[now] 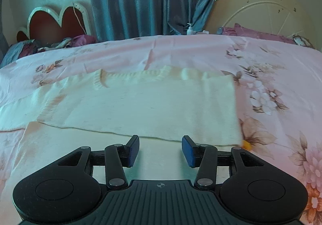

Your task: Fold small clothes

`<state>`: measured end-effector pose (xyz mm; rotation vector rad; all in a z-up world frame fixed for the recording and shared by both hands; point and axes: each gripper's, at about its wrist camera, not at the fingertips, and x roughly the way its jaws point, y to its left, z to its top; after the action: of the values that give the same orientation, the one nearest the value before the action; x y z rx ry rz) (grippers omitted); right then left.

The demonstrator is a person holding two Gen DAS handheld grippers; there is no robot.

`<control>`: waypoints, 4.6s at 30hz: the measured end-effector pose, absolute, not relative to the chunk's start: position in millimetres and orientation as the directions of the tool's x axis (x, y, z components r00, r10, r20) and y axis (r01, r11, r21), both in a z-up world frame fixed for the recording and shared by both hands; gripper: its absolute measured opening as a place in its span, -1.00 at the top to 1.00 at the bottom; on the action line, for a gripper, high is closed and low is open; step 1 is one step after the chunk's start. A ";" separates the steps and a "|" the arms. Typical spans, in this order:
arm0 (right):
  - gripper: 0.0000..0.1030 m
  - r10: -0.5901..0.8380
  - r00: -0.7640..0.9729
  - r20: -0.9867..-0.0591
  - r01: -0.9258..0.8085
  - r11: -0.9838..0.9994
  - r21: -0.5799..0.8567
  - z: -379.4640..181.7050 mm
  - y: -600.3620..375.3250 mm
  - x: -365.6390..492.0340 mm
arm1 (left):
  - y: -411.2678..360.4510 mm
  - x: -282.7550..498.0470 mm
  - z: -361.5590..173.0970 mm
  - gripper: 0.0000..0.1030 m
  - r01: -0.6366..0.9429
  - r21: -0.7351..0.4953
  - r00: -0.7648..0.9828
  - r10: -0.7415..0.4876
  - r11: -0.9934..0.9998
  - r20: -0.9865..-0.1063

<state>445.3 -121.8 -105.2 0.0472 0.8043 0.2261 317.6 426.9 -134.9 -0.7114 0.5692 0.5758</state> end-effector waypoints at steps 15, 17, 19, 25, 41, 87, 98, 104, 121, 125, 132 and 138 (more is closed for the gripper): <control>0.94 0.183 0.672 -0.718 -0.111 0.983 0.147 -99.8 -128.6 461.8 | 476.5 349.2 -133.1 0.93 -0.655 -0.527 0.737 0.304 0.542 -0.604; 0.94 0.173 0.676 -0.716 -0.101 0.985 0.142 -98.7 -132.3 460.2 | 460.9 361.2 -121.1 0.93 -0.616 -0.537 0.767 0.286 0.576 -0.574; 0.94 0.168 0.677 -0.716 -0.087 0.985 0.149 -98.0 -137.7 459.8 | 436.9 378.2 -109.8 0.93 -0.562 -0.540 0.801 0.249 0.627 -0.545; 0.94 0.168 0.697 -0.697 -0.064 0.983 0.173 -92.6 -158.5 459.6 | 320.3 442.0 -86.6 0.93 -0.344 -0.486 0.858 0.058 0.803 -0.511; 0.94 0.241 0.705 -0.667 -0.009 0.944 0.331 -98.7 -214.7 458.3 | 23.5 521.3 -125.1 0.93 0.162 -0.145 0.707 -0.218 0.976 -0.672; 0.95 0.317 0.691 -0.650 -0.098 0.932 0.350 -105.8 -216.5 487.2 | 176.7 442.9 -144.4 0.84 -0.164 -0.179 0.679 -0.020 0.970 -0.734; 0.95 0.301 0.668 -0.680 -0.090 0.940 0.328 -112.4 -216.8 480.1 | 176.6 445.7 -143.9 0.89 -0.151 -0.178 0.667 -0.032 0.972 -0.744; 0.90 0.241 0.652 -0.719 -0.068 0.963 0.261 -125.6 -215.8 487.9 | 182.3 445.5 -142.8 0.64 -0.126 -0.200 0.656 -0.069 0.972 -0.752; 0.96 0.192 0.653 -0.733 -0.097 0.981 0.170 -129.7 -208.1 484.4 | 135.7 457.1 -140.8 0.32 0.023 -0.098 0.686 -0.087 0.995 -0.723; 0.95 0.244 0.705 -0.666 -0.164 0.970 0.181 -109.4 -195.3 489.5 | 128.4 475.8 -121.7 0.06 0.068 -0.070 0.733 -0.098 0.995 -0.673; 0.96 0.154 0.662 -0.734 -0.122 0.988 0.096 -131.9 -194.0 538.4 | 157.3 567.4 -147.6 0.00 0.020 -0.049 0.679 -0.049 0.999 -0.732; 0.95 0.146 0.707 -0.692 -0.068 0.988 0.139 -114.2 -195.7 536.0 | 165.8 555.8 -120.1 0.02 -0.014 -0.118 0.742 -0.069 0.993 -0.667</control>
<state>536.0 -195.7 -114.2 0.1053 0.7770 0.1191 555.8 165.8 -120.1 -0.1182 0.7351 -0.0297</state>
